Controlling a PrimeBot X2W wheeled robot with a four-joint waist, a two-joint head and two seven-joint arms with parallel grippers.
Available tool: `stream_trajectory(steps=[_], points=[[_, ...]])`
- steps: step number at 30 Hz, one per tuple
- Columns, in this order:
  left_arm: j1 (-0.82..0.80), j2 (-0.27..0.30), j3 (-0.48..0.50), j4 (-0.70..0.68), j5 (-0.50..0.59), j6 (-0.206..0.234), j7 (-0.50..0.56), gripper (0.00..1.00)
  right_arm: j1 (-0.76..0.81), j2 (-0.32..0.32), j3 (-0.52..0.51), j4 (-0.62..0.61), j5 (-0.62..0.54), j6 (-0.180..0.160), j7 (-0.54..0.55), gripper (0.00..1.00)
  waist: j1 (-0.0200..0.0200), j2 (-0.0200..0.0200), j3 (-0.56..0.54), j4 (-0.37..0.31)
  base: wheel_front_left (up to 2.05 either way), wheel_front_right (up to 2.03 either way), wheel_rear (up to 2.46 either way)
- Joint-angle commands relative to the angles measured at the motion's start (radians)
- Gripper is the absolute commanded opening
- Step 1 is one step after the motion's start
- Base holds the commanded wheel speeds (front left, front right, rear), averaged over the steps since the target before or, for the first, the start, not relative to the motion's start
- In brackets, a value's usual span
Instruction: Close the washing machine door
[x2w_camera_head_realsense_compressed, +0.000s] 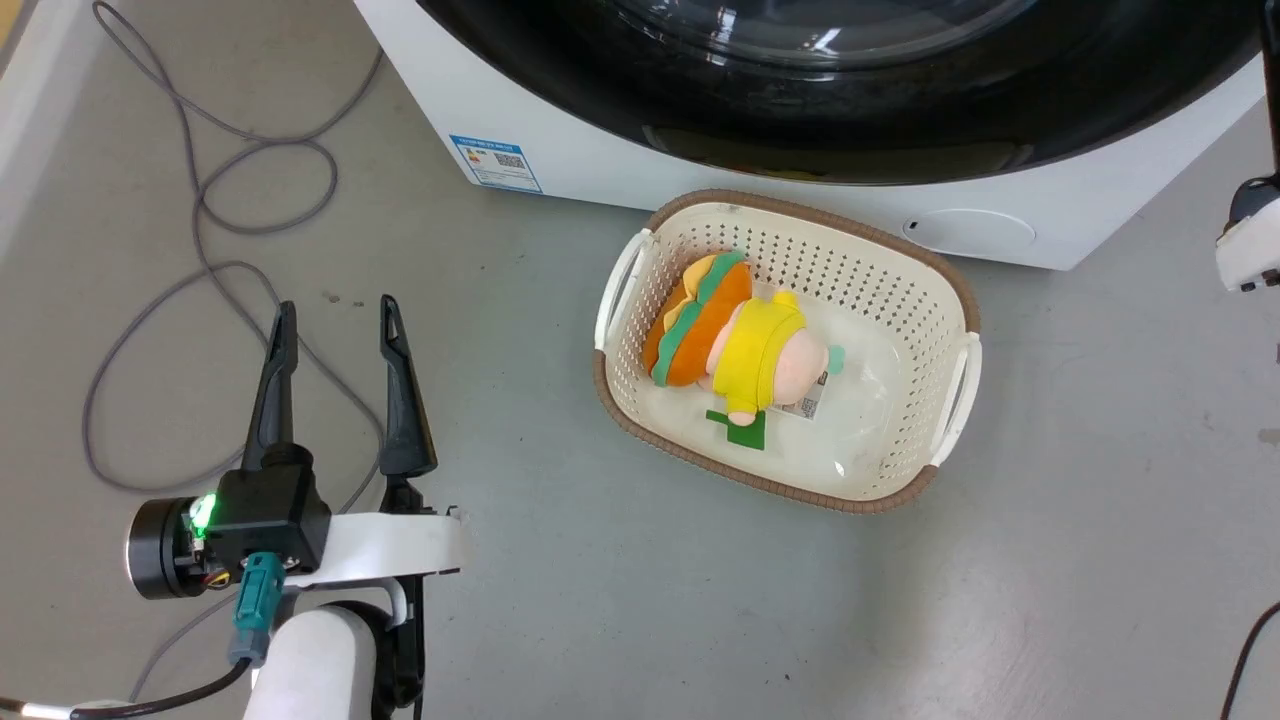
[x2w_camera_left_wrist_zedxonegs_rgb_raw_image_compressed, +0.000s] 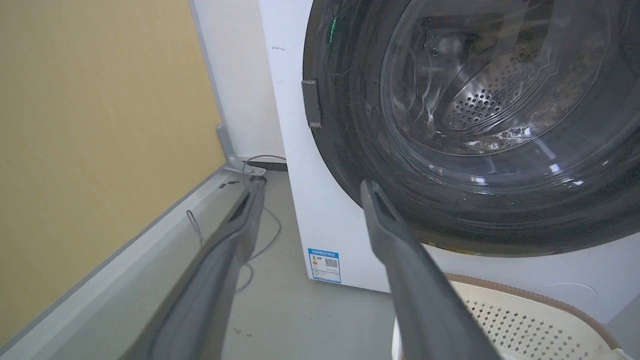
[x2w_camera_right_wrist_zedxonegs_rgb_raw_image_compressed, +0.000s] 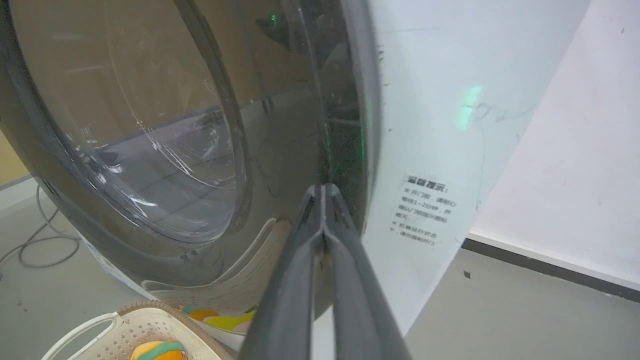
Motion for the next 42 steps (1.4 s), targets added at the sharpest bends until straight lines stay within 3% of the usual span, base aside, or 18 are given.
stream_trajectory(steps=[1,12,27,42], points=[[-0.017,-0.001,0.000,-0.003,-0.004,0.006,-0.004,1.00,-0.022,0.010,-0.020,0.006,-0.020,-0.001,-0.003,0.00,-0.0001,0.0000,0.001,0.001,0.00,0.00,0.00],[0.005,-0.001,0.015,0.007,0.002,0.009,-0.004,1.00,0.032,0.075,-0.113,-0.024,-0.098,-0.001,-0.003,0.00,-0.0001,0.0000,-0.045,-0.009,0.00,0.00,0.00],[0.084,0.012,0.058,0.094,0.022,-0.027,-0.004,1.00,0.335,0.234,-0.161,-0.406,-0.135,-0.001,-0.003,0.00,-0.0001,0.0000,-0.252,-0.124,0.00,0.00,0.00],[0.177,0.016,0.049,0.126,0.035,-0.051,-0.004,1.00,0.668,0.357,-0.126,-0.439,-0.090,-0.001,-0.003,0.00,-0.0001,0.0000,-0.382,-0.169,0.00,0.00,0.00]])
